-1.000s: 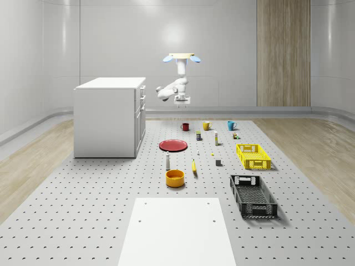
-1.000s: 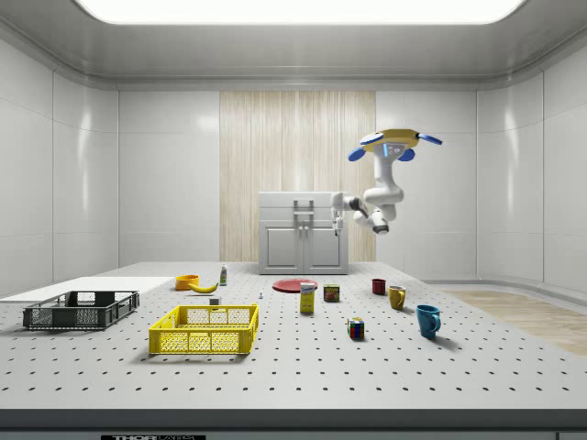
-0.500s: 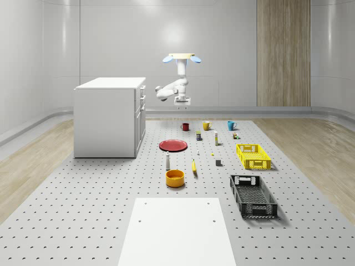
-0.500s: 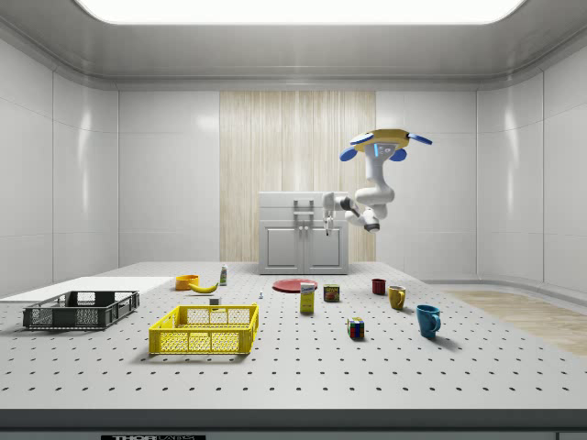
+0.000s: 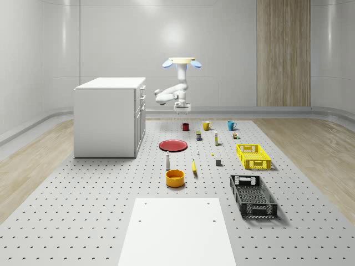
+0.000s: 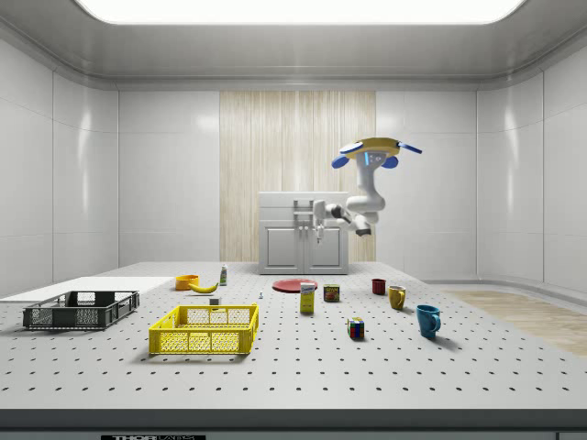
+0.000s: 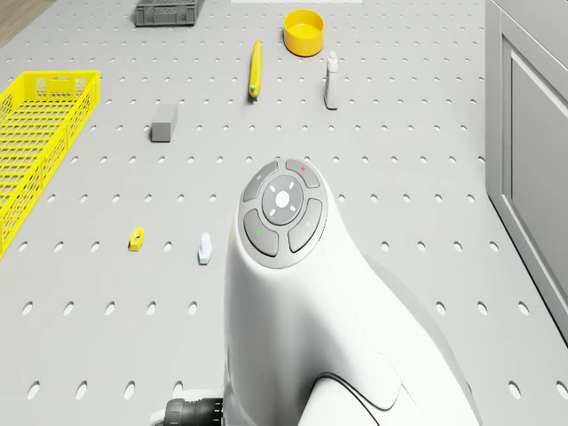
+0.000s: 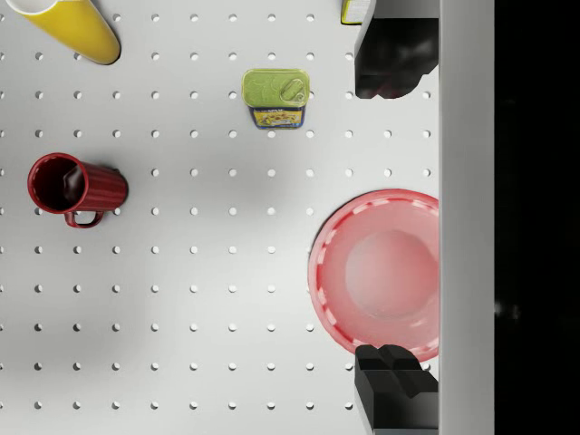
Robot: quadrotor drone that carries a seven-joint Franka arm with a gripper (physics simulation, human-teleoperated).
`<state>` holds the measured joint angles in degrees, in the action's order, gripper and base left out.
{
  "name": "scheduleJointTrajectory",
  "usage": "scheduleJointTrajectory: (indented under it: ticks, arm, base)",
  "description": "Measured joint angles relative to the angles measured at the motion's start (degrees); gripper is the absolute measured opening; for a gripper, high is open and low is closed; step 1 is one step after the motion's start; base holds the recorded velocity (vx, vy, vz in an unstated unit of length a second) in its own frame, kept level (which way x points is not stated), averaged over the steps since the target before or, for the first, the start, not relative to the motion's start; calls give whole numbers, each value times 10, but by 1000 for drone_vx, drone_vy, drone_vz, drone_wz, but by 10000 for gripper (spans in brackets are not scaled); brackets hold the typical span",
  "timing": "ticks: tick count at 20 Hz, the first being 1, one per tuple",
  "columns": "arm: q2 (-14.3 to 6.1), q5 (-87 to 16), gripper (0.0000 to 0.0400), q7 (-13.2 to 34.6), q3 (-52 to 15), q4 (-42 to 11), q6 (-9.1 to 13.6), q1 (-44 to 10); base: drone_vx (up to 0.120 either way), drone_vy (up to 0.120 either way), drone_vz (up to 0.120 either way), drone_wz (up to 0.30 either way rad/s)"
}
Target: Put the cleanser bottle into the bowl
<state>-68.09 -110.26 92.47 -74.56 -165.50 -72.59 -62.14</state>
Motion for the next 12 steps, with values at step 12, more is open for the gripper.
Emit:
scheduleJointTrajectory:
  ticks: [12]
  arm:
    - [-31, 16, 400, 9, -9, 2, -29, -10]
  base:
    - [120, -30, 0, 0]
